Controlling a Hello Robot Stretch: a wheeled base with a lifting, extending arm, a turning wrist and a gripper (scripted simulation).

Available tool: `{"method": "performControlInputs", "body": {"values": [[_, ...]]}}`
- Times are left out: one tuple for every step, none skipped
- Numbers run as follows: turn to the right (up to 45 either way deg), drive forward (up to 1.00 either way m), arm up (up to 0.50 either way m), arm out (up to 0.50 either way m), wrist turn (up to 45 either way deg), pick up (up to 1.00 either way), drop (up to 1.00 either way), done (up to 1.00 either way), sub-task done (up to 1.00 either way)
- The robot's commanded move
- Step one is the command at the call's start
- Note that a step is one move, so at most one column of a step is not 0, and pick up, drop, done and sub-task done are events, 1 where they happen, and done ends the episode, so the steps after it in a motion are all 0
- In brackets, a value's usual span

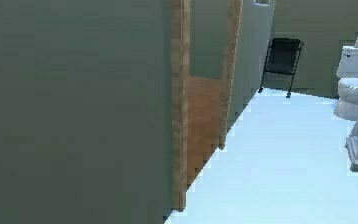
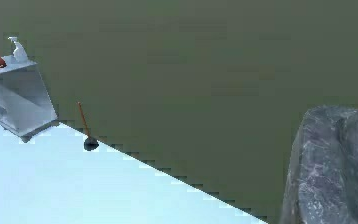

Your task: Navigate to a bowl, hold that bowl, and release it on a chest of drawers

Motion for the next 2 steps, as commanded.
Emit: {"method": "performControlInputs", "body": {"values": [[18.0,0.0,0.0,0.0,0.0,0.0,0.0,0.0,0.0],[0.0,1.0,0.0,0.0,0.0,0.0,0.0,0.0,0.0]]}}
